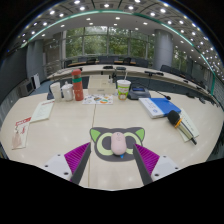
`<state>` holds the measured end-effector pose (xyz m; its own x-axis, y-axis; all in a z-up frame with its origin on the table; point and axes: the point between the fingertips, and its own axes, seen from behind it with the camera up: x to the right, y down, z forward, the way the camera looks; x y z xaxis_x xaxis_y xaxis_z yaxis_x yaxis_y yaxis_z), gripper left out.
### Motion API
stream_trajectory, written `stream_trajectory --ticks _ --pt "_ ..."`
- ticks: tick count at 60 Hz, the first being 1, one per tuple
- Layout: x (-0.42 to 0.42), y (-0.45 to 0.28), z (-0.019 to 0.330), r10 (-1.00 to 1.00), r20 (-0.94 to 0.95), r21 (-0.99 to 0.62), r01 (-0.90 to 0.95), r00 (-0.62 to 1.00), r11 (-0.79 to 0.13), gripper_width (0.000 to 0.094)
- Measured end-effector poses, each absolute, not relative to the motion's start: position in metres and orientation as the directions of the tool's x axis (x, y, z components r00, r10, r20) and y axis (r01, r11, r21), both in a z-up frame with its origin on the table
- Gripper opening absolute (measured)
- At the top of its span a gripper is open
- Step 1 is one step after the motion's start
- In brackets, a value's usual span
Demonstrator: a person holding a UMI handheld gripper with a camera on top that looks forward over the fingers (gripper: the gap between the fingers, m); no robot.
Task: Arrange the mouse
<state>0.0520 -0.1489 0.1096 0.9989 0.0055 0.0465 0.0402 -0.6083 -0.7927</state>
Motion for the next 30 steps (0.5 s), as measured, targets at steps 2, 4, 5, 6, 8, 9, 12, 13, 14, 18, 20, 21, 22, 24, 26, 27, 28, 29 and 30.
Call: stream_trajectory --ticks 2,4,5,6,8,9,12,13,14,18,20,21,22,24,26,27,28,29,30 --pt "0.048 -0.163 0.122 0.007 0.053 -0.798 0.047 0.999 -0.601 0.0853" --pt "0.045 -0.178 0.133 0.009 0.066 -0.803 0.059 0.998 -0.593 0.0855" --pt "0.044 -0.185 0.139 0.011 0.073 -0.807 0.066 0.997 -0.586 0.0854" --pt "0.043 -0.193 0.144 0.014 0.081 -0.811 0.073 0.997 -0.581 0.0855" --pt "0.041 -0.208 0.153 0.017 0.097 -0.814 0.089 0.995 -0.573 0.0855" --pt "0.041 -0.215 0.157 0.018 0.106 -0.814 0.097 0.994 -0.573 0.0854" --pt "0.038 -0.238 0.168 0.025 0.123 -0.809 0.115 0.992 -0.576 0.0854" --pt "0.037 -0.245 0.171 0.027 0.127 -0.81 0.119 0.992 -0.574 0.0853" --pt "0.036 -0.252 0.175 0.027 0.13 -0.812 0.122 0.991 -0.571 0.0854" --pt "0.032 -0.277 0.186 0.028 0.13 -0.818 0.123 0.991 -0.562 0.0852" --pt "0.031 -0.288 0.192 0.027 0.13 -0.819 0.123 0.991 -0.561 0.0852" --pt "0.031 -0.292 0.194 0.026 0.131 -0.82 0.123 0.991 -0.559 0.0853" --pt "0.03 -0.297 0.196 0.025 0.131 -0.821 0.123 0.991 -0.557 0.0853" --pt "0.029 -0.304 0.199 0.025 0.133 -0.825 0.124 0.991 -0.552 0.0853" --pt "0.029 -0.313 0.203 0.022 0.133 -0.828 0.124 0.991 -0.547 0.0853" --pt "0.028 -0.316 0.205 0.021 0.133 -0.83 0.123 0.991 -0.545 0.0852" --pt "0.028 -0.319 0.206 0.02 0.132 -0.831 0.122 0.991 -0.543 0.0853" --pt "0.027 -0.322 0.207 0.02 0.13 -0.832 0.12 0.991 -0.542 0.0852" --pt "0.026 -0.324 0.208 0.02 0.126 -0.832 0.117 0.992 -0.542 0.0852"
